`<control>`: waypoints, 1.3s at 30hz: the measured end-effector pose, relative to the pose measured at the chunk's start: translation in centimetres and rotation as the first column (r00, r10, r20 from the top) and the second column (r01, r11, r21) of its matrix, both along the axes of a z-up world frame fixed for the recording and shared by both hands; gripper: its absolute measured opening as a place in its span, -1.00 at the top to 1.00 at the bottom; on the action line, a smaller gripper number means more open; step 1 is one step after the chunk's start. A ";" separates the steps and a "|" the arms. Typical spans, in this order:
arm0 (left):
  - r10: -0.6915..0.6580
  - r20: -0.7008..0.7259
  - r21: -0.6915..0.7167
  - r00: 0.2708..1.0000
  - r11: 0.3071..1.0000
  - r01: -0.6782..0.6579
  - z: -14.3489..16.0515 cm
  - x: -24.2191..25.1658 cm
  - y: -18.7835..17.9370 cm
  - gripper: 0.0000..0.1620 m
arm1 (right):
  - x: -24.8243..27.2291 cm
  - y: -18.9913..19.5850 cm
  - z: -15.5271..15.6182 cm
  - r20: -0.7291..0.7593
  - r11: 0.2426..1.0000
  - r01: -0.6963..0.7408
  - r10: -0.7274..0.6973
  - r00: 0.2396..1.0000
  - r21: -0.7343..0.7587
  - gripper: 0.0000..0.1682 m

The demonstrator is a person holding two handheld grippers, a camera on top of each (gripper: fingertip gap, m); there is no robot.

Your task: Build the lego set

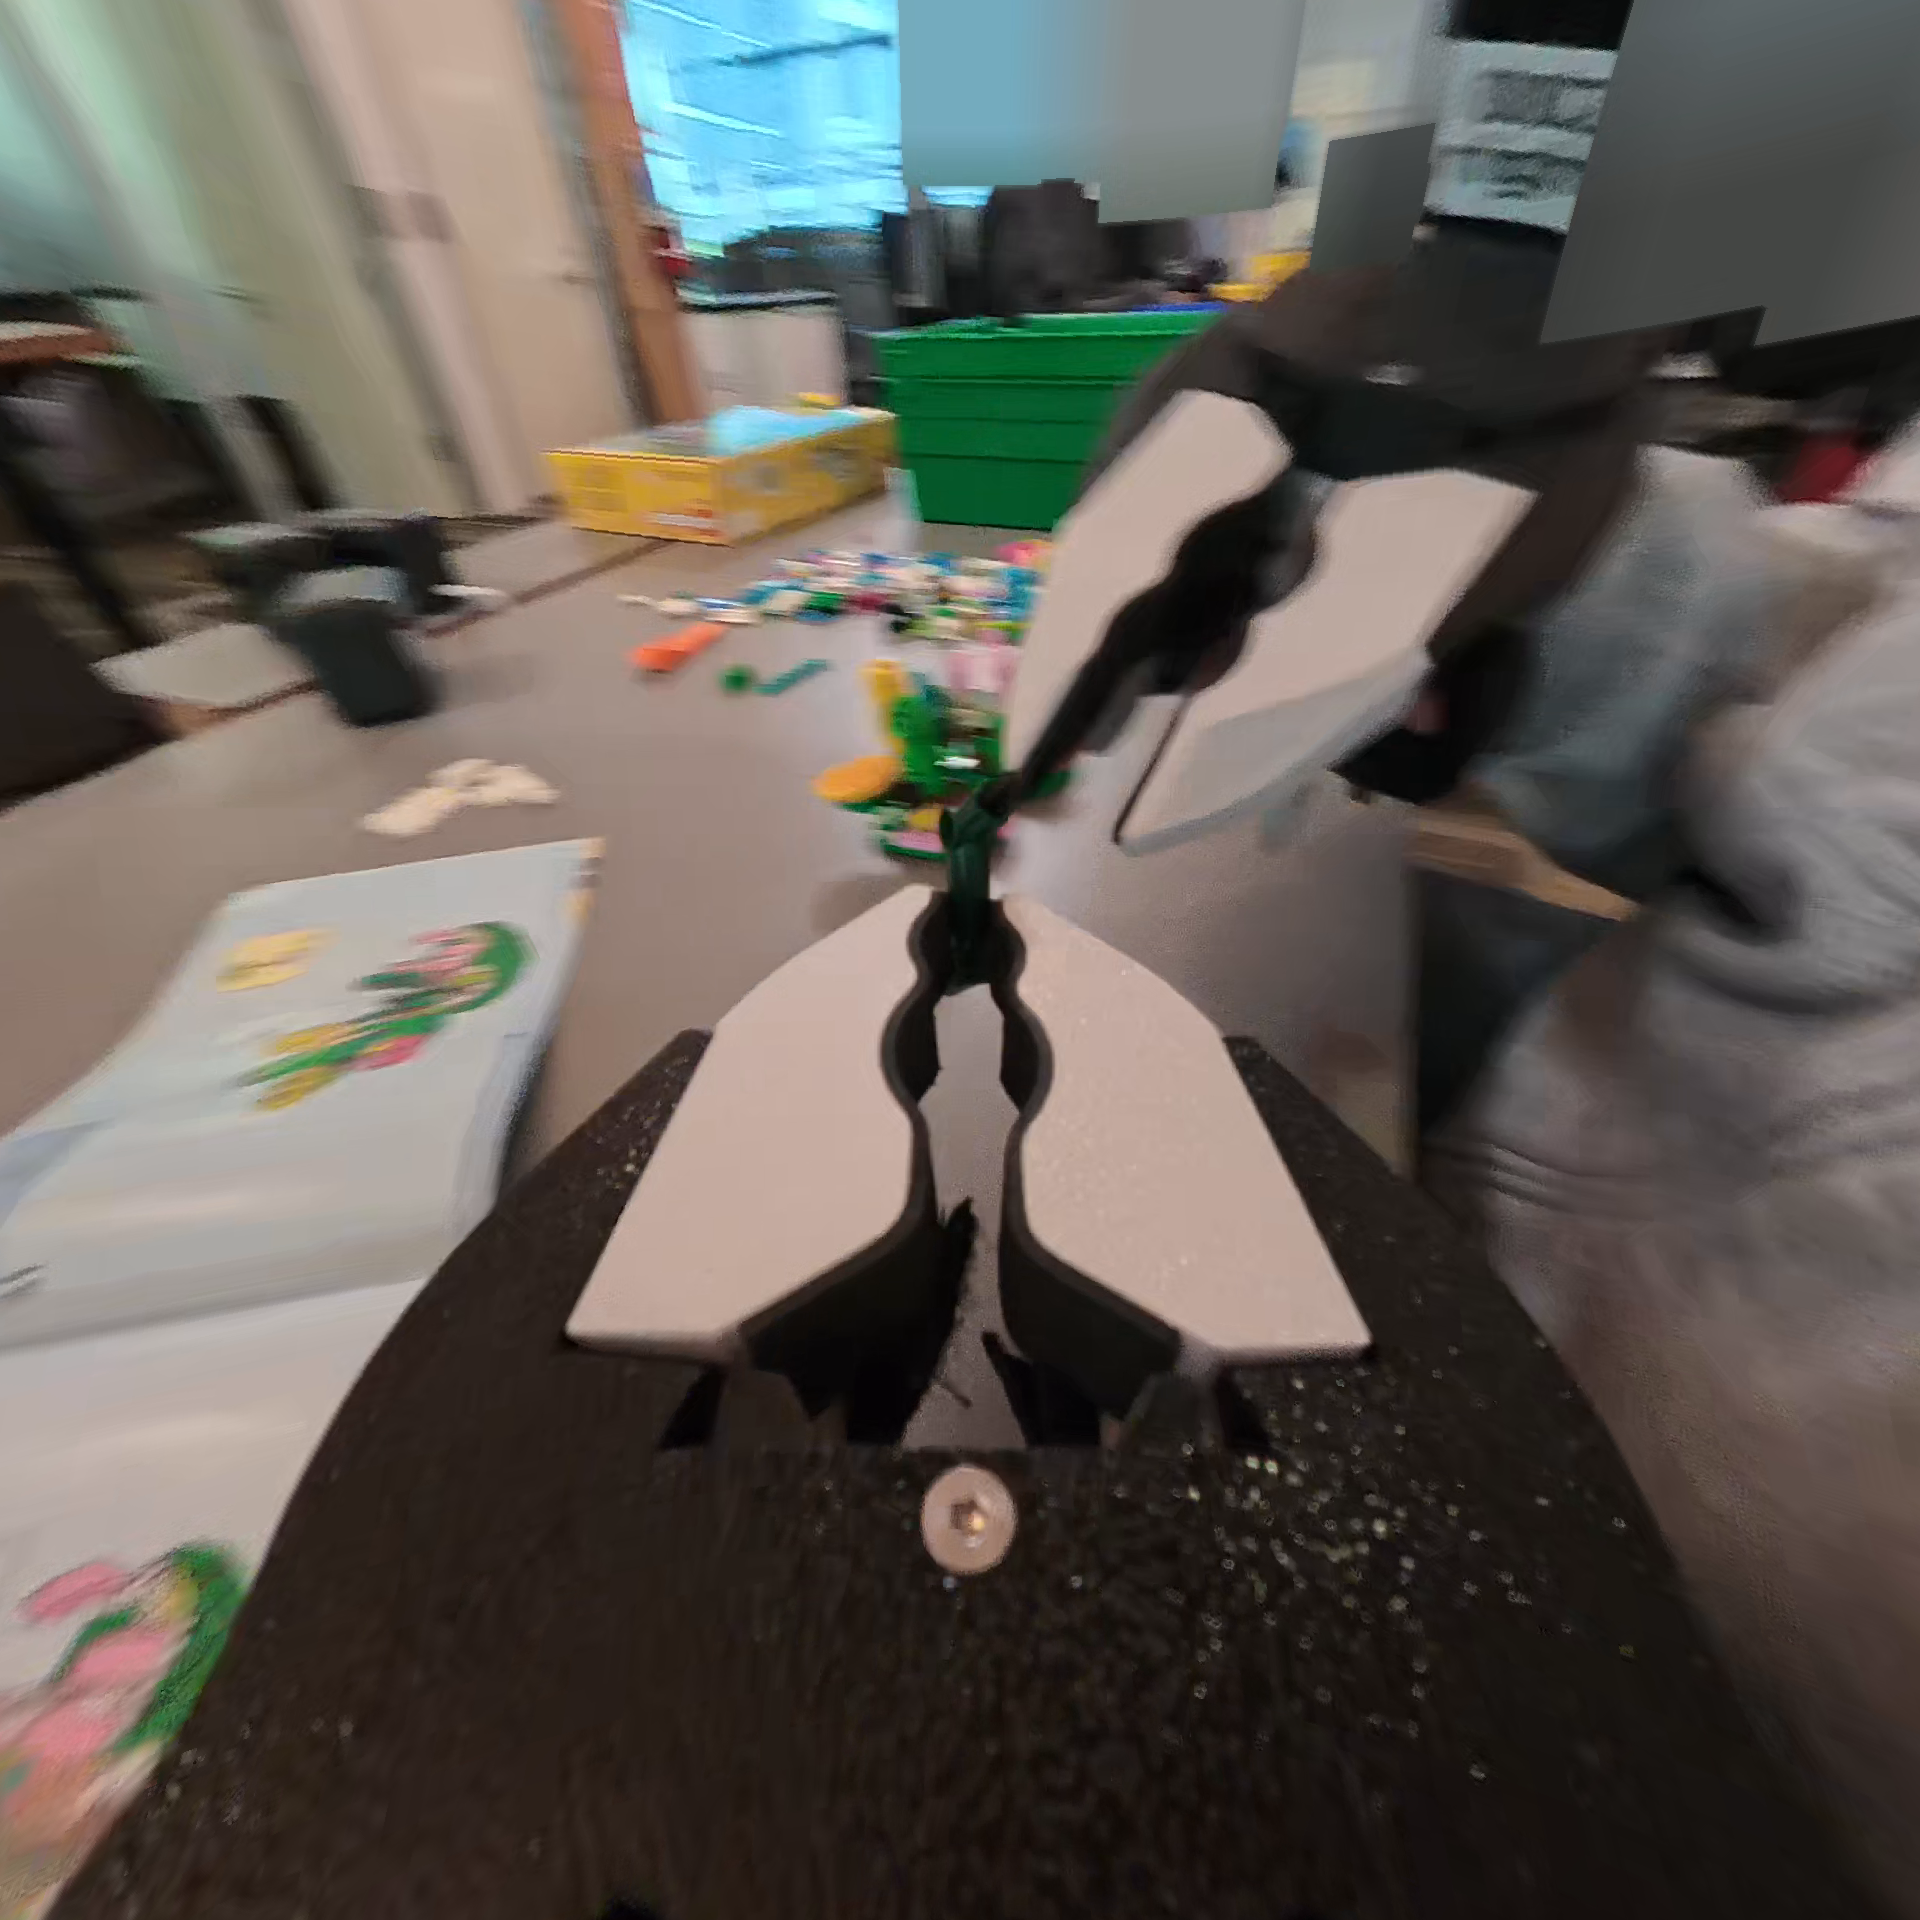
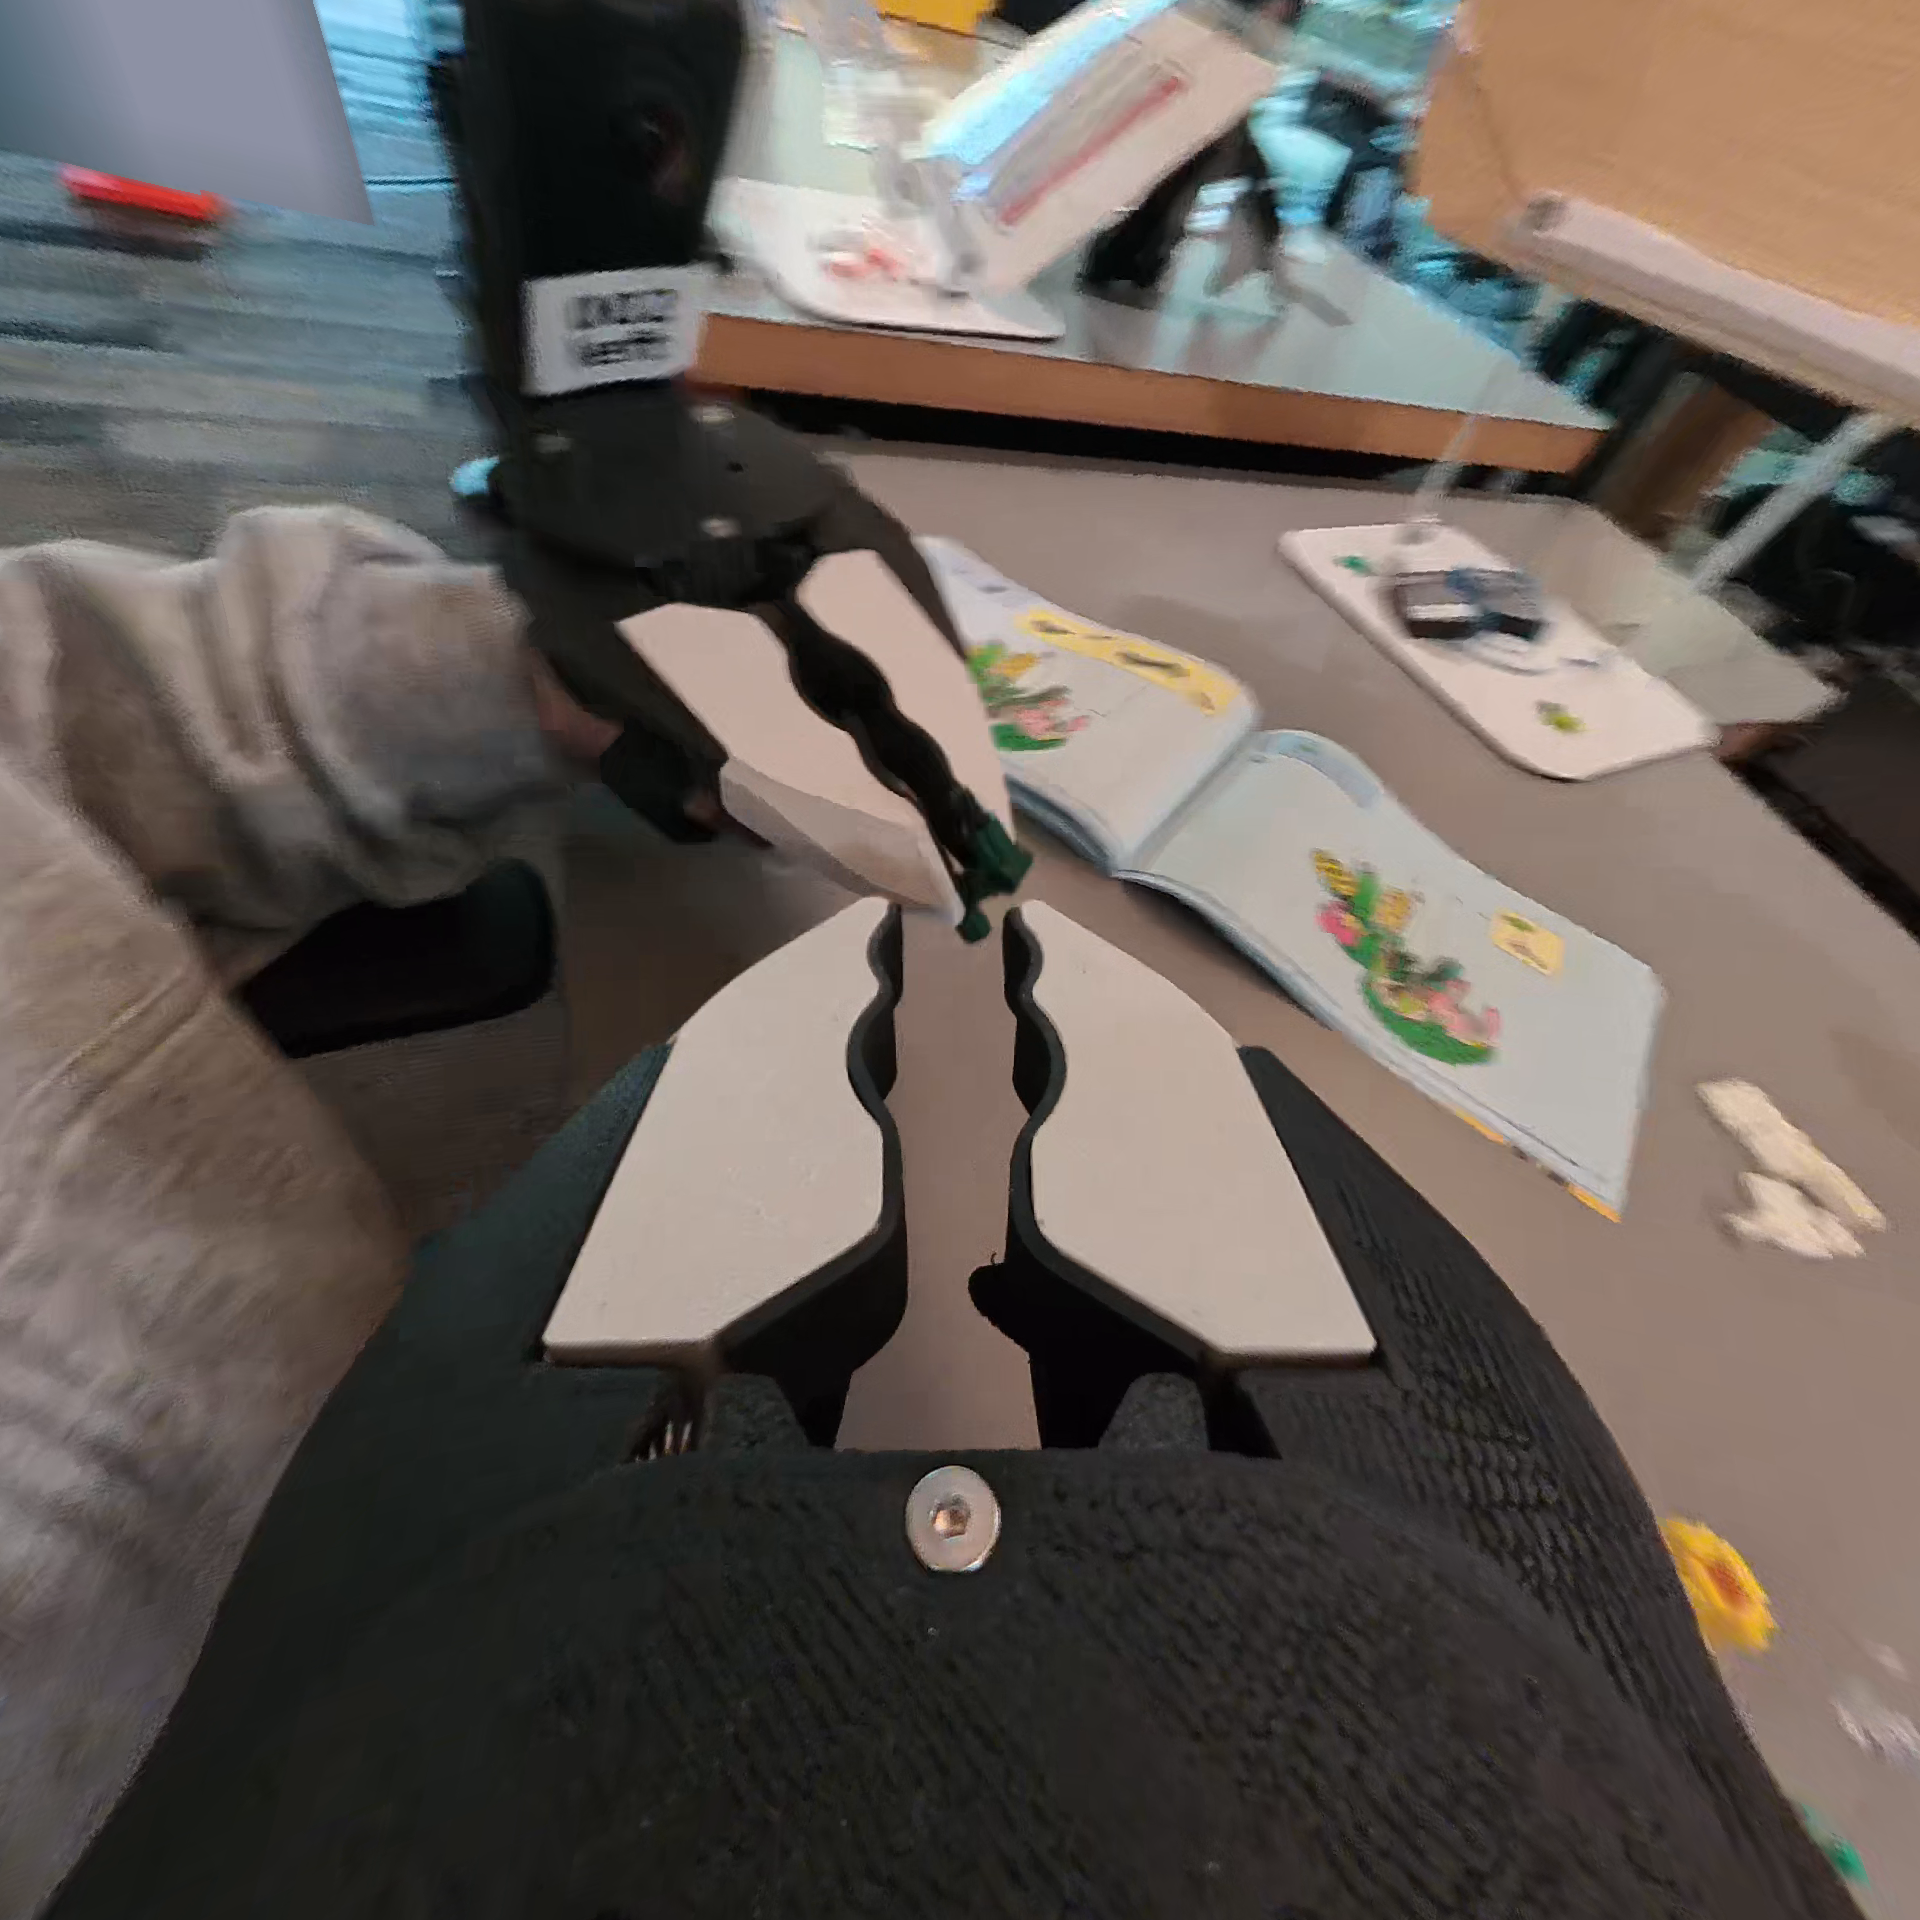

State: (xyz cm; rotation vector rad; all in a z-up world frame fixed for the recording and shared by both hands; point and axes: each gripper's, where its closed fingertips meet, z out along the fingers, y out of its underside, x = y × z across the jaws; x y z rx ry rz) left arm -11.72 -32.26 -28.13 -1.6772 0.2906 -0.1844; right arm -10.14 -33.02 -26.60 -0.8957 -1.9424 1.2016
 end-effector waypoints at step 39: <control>0.086 -0.069 0.096 0.994 0.992 -0.080 1.4 2.9 3.3 0.57 | 5.7 14.9 2.3 -0.186 0.925 0.380 -0.370 0.910 0.022 0.93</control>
